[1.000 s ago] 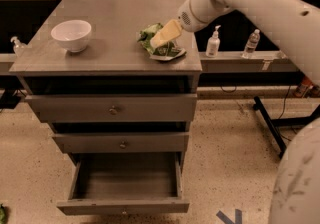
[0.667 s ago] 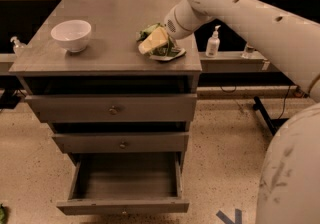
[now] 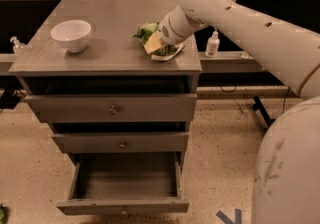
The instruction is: Place green jalapeno chip bag into bottom drawer
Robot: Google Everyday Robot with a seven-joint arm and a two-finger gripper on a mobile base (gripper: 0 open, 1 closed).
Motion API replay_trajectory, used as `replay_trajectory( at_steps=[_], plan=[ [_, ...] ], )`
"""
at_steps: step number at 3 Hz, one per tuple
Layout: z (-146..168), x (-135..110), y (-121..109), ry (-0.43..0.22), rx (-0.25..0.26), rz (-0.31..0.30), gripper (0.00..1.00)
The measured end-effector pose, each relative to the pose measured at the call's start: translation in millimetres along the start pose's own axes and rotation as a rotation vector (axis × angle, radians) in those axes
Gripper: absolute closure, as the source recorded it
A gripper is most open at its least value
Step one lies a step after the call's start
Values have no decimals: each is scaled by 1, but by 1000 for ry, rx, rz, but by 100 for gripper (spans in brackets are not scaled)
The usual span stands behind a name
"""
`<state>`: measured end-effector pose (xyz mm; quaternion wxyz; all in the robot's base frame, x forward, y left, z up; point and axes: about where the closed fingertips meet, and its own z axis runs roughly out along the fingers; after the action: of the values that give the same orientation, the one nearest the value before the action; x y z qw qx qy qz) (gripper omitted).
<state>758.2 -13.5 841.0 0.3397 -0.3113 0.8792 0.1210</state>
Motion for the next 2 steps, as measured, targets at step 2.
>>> replay_trajectory(
  at_steps=[2],
  plan=[
    [-47, -24, 5, -147, -1, -168, 99]
  ],
)
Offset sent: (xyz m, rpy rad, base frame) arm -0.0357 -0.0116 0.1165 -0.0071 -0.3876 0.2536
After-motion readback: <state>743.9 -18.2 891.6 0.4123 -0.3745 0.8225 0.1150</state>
